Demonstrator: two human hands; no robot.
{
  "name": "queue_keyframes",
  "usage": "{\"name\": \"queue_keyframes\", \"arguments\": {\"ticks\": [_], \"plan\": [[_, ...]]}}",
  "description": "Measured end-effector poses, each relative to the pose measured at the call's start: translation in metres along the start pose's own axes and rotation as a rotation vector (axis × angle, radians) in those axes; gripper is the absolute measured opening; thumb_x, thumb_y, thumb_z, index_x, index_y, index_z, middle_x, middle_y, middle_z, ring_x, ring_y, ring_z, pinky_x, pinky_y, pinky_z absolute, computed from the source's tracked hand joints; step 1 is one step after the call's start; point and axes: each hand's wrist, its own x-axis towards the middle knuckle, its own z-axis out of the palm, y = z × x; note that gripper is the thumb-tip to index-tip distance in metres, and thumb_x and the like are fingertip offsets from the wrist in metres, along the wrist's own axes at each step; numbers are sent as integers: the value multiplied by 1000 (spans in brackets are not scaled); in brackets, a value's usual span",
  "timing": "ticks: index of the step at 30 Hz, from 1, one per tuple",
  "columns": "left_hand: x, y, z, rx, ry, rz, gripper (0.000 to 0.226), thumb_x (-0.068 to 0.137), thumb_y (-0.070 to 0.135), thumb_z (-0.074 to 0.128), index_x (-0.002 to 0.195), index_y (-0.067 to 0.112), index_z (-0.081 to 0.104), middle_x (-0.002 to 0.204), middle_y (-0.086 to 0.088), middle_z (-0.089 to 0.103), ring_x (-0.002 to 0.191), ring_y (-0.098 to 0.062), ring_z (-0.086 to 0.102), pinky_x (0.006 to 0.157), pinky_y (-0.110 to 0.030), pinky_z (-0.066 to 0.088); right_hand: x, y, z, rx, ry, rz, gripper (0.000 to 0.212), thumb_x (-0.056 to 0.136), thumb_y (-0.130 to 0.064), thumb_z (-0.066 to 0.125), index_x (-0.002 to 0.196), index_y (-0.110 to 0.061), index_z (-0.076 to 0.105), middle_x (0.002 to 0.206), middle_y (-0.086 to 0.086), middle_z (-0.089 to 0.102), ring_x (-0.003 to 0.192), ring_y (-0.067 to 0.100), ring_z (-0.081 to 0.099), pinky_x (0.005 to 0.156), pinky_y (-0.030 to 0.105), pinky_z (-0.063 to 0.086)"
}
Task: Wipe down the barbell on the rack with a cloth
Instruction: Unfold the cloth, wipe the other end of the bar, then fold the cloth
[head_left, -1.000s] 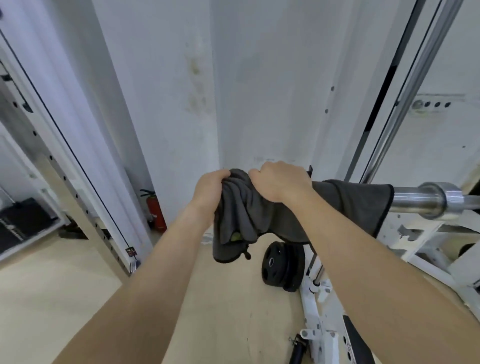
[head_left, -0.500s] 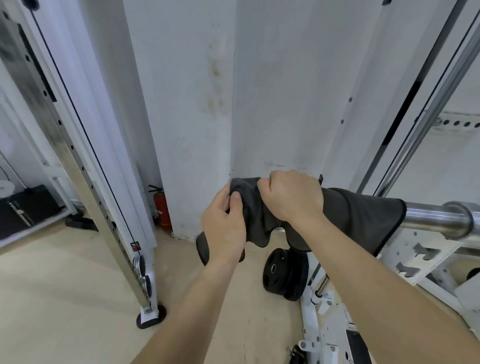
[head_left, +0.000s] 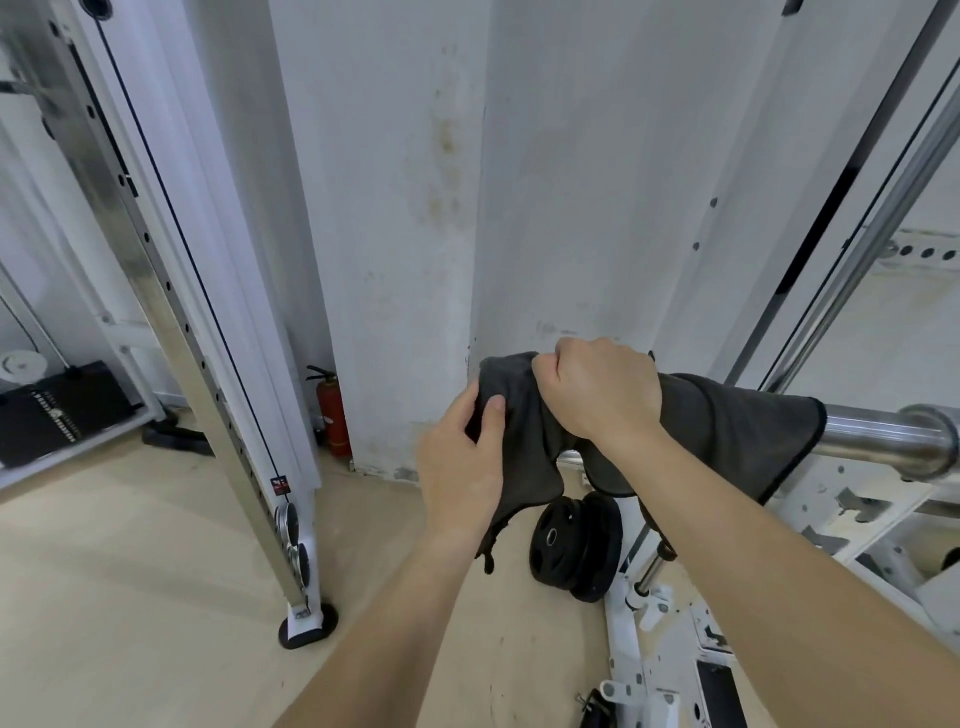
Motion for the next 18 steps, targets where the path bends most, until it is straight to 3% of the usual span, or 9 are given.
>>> {"name": "queue_keyframes", "arguments": {"ticks": [3,5,8,10,14,18], "plan": [[7,4,-8,-53,58,-31,25,92,21,68,117,24,73,91,31,69,94,9,66,84,-10,51,0,0,-1,-3,1,1,41,93,-35,35,60,-14,47,54,1,48,48,19,44,49,30,28],[9,7,-2,-70,38,-20,28,92,16,65,118,24,72,96,21,72,94,2,67,88,-20,55,0,0,0,-7,5,-2,41,94,-35,35,60,-14,47,54,1,48,48,19,44,48,29,28],[0,4,7,9,-4,31,41,95,23,58,136,27,59,93,13,72,86,-6,65,80,-21,54,0,0,1,-17,18,-4,40,94,-35,35,60,-15,47,54,0,48,47,18,44,47,28,26],[-2,-2,2,75,-10,60,37,96,31,58,132,27,62,91,15,71,83,-4,64,78,-23,55,-1,0,2,-22,19,-2,40,94,-35,36,61,-15,46,53,0,48,46,18,44,46,28,26],[6,2,-9,21,60,21,25,89,22,71,114,21,74,93,25,70,91,8,66,77,-5,48,1,0,1,-19,-1,16,41,93,-35,35,62,-14,50,54,0,49,48,19,45,48,29,28],[2,-1,6,25,9,22,41,96,29,55,136,27,59,117,8,71,106,-8,65,93,-22,52,-2,0,0,-25,15,13,40,94,-36,35,64,-14,49,54,0,49,47,17,43,46,28,25]]}}
